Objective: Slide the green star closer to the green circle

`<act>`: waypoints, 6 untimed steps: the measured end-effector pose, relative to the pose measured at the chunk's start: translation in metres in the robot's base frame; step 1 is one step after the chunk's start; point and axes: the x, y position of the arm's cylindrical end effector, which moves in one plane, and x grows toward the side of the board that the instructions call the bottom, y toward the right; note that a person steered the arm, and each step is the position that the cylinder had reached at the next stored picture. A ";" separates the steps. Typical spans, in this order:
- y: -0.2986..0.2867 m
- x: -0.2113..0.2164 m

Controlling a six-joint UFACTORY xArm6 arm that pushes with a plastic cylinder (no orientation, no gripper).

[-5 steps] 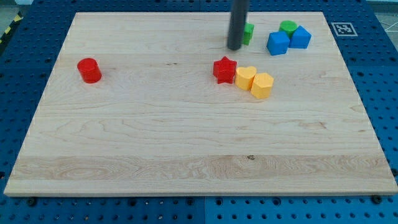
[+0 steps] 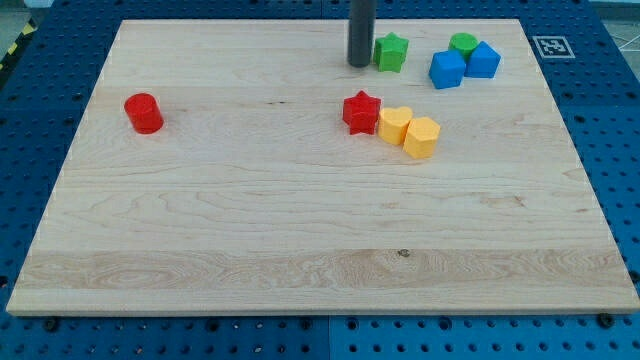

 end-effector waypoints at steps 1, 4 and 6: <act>0.022 0.001; -0.004 -0.006; 0.051 -0.008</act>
